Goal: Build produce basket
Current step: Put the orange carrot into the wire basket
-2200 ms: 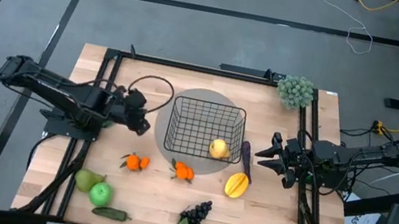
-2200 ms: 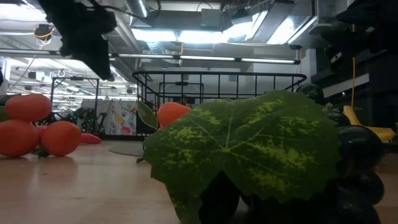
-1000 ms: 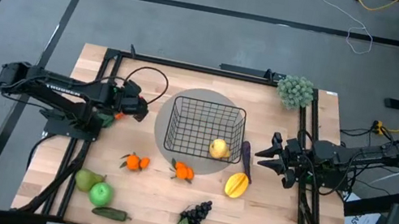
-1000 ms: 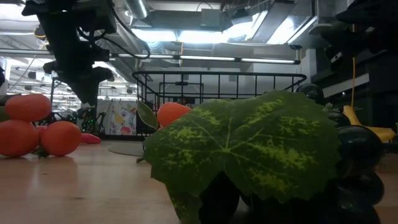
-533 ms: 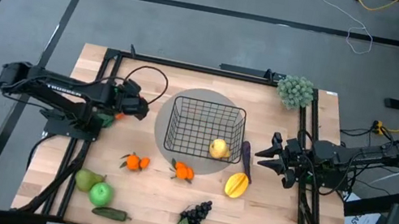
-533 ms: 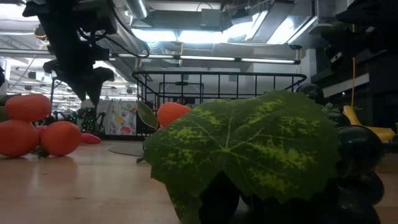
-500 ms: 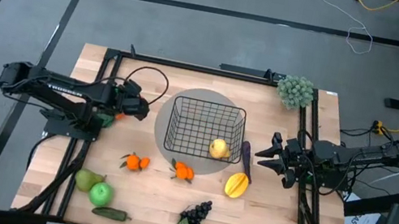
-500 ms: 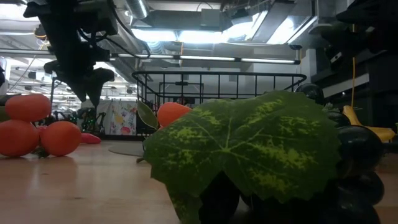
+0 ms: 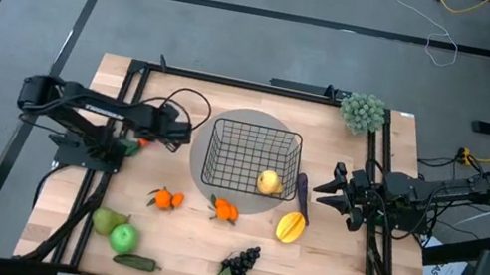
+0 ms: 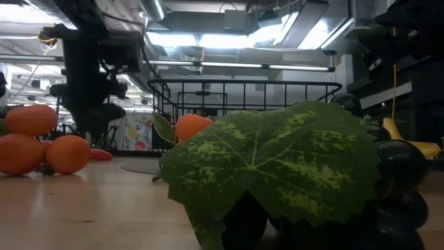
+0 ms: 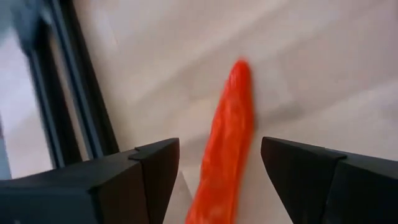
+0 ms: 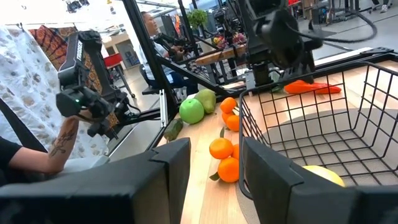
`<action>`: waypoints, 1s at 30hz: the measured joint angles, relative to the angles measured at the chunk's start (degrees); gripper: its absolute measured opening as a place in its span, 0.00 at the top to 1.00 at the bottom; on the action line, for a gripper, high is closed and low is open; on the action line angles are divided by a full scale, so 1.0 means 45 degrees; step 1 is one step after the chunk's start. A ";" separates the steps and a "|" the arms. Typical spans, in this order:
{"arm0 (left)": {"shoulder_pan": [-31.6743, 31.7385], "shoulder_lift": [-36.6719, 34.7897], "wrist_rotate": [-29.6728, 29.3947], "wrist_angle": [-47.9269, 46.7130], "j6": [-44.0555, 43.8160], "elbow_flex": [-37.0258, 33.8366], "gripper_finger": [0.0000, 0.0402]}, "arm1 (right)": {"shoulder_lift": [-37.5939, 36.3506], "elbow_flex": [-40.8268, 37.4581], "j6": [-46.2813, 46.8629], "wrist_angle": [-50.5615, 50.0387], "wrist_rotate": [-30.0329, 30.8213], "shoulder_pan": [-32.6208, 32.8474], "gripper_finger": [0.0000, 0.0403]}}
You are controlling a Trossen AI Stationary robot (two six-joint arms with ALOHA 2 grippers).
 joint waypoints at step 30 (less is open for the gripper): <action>0.1559 0.2246 0.1920 0.1725 0.4635 0.0015 0.57 | 0.0000 0.0000 0.0011 0.0010 -0.0009 0.0004 0.65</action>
